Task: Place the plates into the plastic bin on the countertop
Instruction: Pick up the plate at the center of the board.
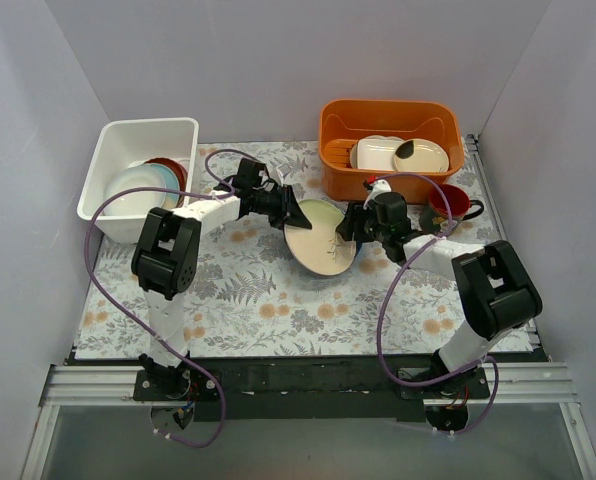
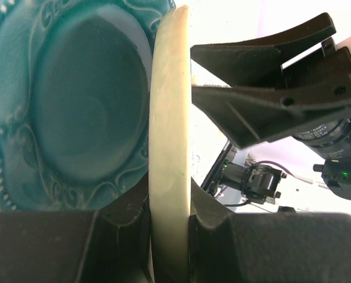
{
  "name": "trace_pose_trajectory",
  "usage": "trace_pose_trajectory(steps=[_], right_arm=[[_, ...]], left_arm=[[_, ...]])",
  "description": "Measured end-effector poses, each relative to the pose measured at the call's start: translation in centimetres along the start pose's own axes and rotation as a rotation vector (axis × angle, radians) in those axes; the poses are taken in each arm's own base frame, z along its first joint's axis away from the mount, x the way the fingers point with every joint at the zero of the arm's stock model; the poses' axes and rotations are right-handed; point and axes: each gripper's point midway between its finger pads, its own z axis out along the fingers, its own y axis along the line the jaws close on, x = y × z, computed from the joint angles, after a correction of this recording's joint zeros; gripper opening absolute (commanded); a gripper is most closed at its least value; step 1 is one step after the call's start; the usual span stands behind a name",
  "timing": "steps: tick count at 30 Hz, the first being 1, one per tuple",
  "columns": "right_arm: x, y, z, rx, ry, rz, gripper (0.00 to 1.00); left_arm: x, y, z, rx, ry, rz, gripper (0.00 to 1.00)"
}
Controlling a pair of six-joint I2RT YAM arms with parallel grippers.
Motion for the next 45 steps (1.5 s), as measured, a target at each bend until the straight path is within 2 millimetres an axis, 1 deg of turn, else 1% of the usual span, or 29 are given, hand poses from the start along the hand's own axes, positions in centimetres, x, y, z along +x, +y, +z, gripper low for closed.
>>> trace_pose_trajectory(steps=[6, 9, 19, 23, 26, 34, 40, 45], right_arm=[[0.2, 0.6, -0.6, -0.022, 0.006, 0.007, 0.74], [0.2, 0.8, -0.8, -0.026, 0.009, 0.007, 0.77], [-1.1, 1.7, -1.8, -0.04, -0.025, 0.002, 0.78], [-1.2, 1.8, -1.9, -0.042, -0.026, 0.001, 0.79], [-1.1, 1.7, -2.0, -0.036, -0.02, 0.002, 0.79], [-1.2, 1.7, -2.3, -0.03, -0.024, 0.003, 0.79], [-1.2, 1.6, -2.3, -0.029, -0.023, 0.003, 0.79], [-1.1, 1.6, -2.3, -0.028, -0.019, 0.003, 0.79]], left_arm=[[-0.2, -0.4, -0.2, -0.026, -0.023, 0.036, 0.0], [-0.3, -0.4, -0.2, -0.034, -0.031, 0.049, 0.0], [-0.8, -0.8, -0.6, -0.06, -0.061, 0.085, 0.0], [-1.3, -0.9, -1.0, -0.08, -0.091, 0.108, 0.0], [-1.8, -0.7, -1.5, -0.09, -0.112, 0.107, 0.0], [-3.7, 0.8, -3.6, -0.113, -0.17, 0.079, 0.0], [-4.9, 0.7, -5.8, -0.114, -0.225, 0.074, 0.0], [-6.0, 0.2, -8.4, -0.094, -0.281, 0.064, 0.0]])
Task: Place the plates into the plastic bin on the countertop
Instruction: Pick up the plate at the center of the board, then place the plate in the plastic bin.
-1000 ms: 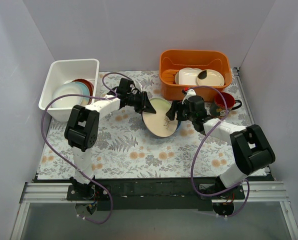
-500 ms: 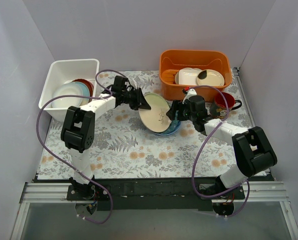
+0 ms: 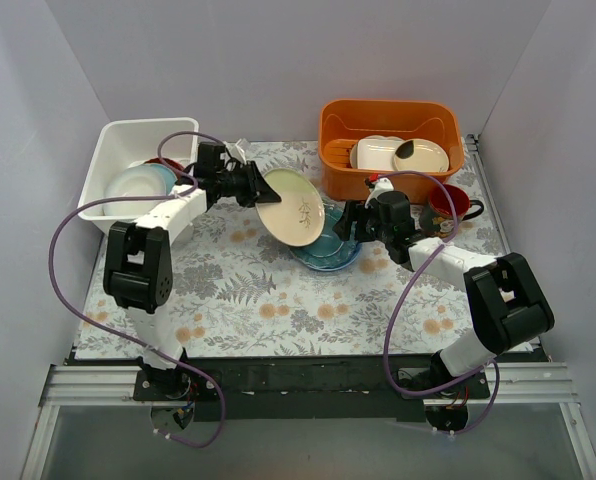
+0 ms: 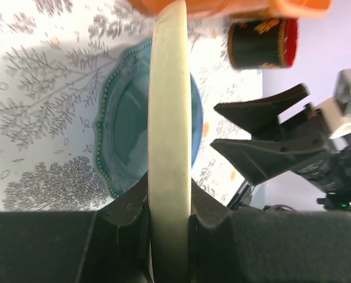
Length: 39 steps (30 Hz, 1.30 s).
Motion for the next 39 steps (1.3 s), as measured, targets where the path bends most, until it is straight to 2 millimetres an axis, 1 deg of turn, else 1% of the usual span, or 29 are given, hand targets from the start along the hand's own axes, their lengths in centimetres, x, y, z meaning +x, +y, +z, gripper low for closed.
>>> trace_pose_trajectory(steps=[4, 8, 12, 23, 28, 31, 39], right_arm=[[0.1, 0.0, 0.1, 0.001, 0.003, 0.001, 0.79], [0.5, -0.2, 0.3, 0.004, 0.014, 0.003, 0.79], [0.8, -0.2, 0.4, 0.001, 0.025, 0.007, 0.79], [0.9, -0.1, 0.4, -0.004, 0.029, 0.015, 0.79], [1.1, -0.2, 0.5, -0.002, 0.036, 0.019, 0.79], [1.5, -0.3, 0.6, 0.001, 0.045, 0.022, 0.78], [2.6, -0.8, 1.0, 0.014, 0.08, 0.03, 0.78]], left_arm=[[-1.8, -0.3, -1.5, 0.017, -0.054, 0.003, 0.0], [-3.1, -0.2, -2.9, 0.023, -0.104, 0.005, 0.0], [-3.9, 0.0, -4.0, 0.025, -0.137, -0.003, 0.0], [-5.7, 1.8, -6.0, 0.023, -0.202, -0.05, 0.0], [-6.2, 2.1, -7.1, 0.025, -0.227, -0.062, 0.0], [-6.6, 1.9, -8.0, 0.03, -0.251, -0.059, 0.0], [-8.1, 0.2, -10.1, 0.078, -0.318, -0.017, 0.0]])
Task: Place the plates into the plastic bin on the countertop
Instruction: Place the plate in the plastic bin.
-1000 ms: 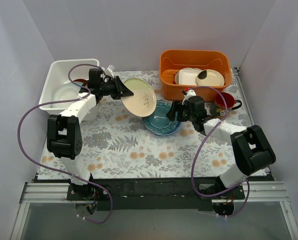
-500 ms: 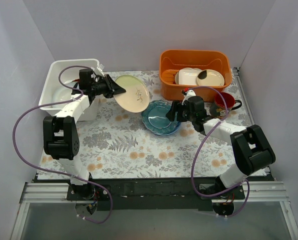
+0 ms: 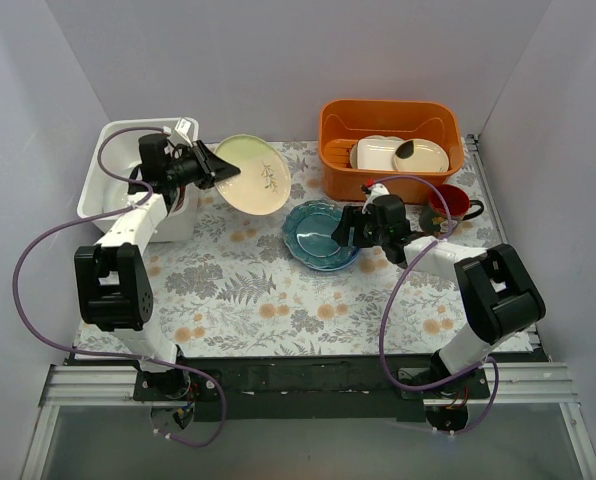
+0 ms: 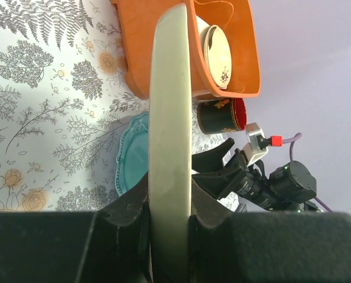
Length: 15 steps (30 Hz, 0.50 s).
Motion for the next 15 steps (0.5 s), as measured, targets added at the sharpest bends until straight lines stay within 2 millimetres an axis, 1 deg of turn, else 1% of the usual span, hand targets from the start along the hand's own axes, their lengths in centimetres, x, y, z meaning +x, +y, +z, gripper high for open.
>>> trace_pose_trajectory(steps=[3, 9, 15], right_arm=[[0.2, -0.1, 0.1, 0.0, 0.007, 0.002, 0.78], [0.2, 0.0, 0.1, -0.002, 0.009, 0.002, 0.78], [0.4, -0.1, 0.2, -0.002, 0.016, 0.003, 0.77]], left_arm=[[-0.5, 0.1, -0.6, 0.009, -0.012, -0.008, 0.0], [-1.8, 1.8, -2.0, -0.011, -0.057, -0.044, 0.0], [-3.2, 2.7, -3.2, -0.017, -0.104, -0.064, 0.0]])
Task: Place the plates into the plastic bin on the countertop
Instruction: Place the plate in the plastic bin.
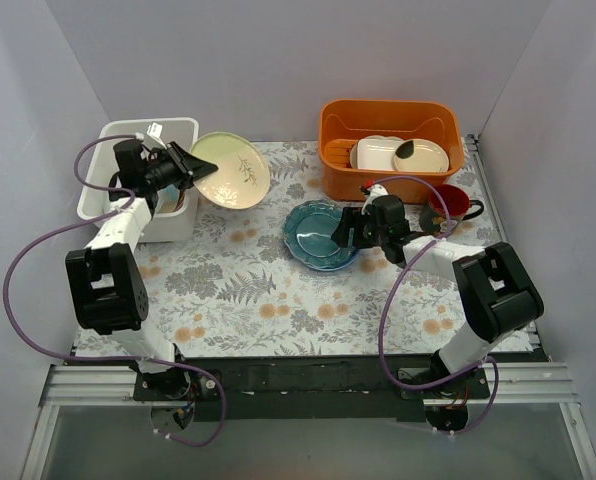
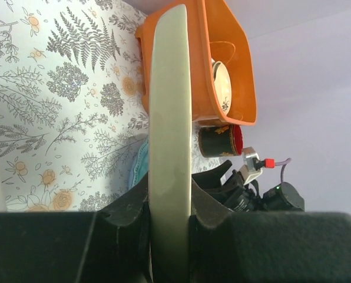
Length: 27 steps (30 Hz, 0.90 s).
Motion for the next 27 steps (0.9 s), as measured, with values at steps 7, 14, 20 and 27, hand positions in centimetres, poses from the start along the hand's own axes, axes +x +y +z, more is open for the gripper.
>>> trace_pose_trajectory(steps=[7, 14, 20, 27], right_arm=[[0.3, 0.1, 0.4, -0.009, 0.015, 0.003, 0.76], [0.3, 0.1, 0.6, -0.014, 0.02, 0.004, 0.76], [0.2, 0.2, 0.8, -0.017, 0.022, 0.004, 0.76], [0.2, 0.2, 0.9, -0.019, 0.025, 0.004, 0.75]], left_arm=[[-1.3, 0.1, -1.1, 0.03, -0.036, -0.028, 0.0], [-2.0, 0.6, -2.1, 0.044, -0.067, -0.057, 0.0], [-2.9, 1.2, -3.0, 0.044, -0.103, -0.078, 0.0], [-4.3, 1.6, -4.7, 0.057, -0.158, -0.101, 0.0]])
